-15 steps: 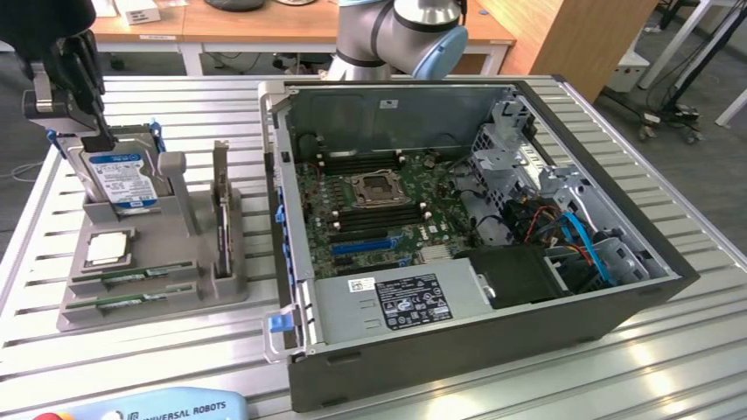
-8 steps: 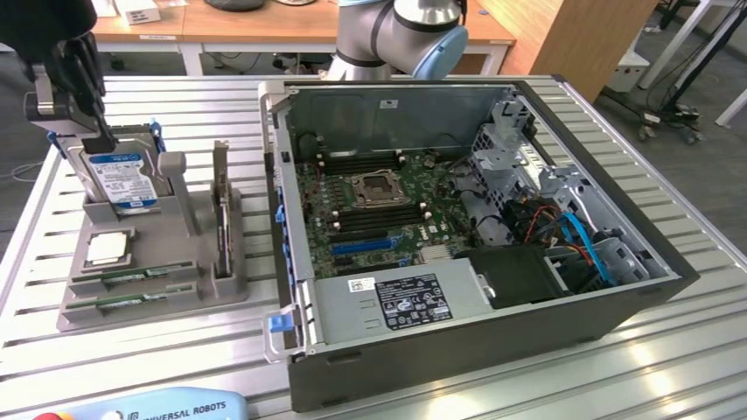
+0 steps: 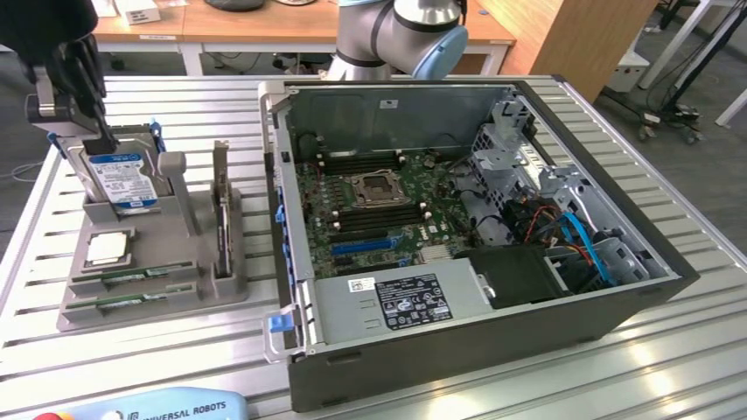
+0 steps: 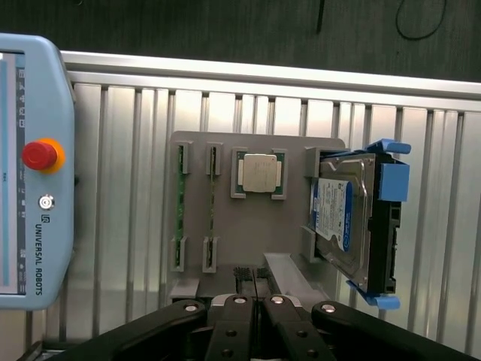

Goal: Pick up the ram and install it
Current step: 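Pick up the ram and move it above insertion slot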

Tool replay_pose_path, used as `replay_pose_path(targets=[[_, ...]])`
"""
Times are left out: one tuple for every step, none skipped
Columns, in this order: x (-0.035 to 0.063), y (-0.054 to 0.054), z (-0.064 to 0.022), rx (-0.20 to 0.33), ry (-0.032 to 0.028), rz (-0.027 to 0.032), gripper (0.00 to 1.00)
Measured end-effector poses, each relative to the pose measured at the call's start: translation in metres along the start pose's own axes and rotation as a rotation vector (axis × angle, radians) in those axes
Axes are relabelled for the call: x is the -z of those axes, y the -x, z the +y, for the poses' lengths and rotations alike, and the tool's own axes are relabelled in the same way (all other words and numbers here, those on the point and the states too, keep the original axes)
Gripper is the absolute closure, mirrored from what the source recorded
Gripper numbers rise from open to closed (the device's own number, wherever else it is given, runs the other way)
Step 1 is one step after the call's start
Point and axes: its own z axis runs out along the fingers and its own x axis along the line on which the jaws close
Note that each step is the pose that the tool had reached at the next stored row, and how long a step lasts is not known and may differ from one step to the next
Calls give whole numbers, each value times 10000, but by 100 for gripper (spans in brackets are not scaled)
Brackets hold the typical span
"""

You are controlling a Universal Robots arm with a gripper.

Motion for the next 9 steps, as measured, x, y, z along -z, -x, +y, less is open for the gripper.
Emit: replay_pose_path(targets=[[-6,0,0,-1,2,-2,90],[-8,0,0,-1,3,-2,90],[-8,0,0,-1,3,-2,90],[-8,0,0,0,3,-2,90],[-8,0,0,0,4,-2,90],[-8,0,0,0,4,-2,90],[-8,0,0,0,3,-2,90],[-8,0,0,0,3,-2,90],[-9,0,0,0,2,-2,90]])
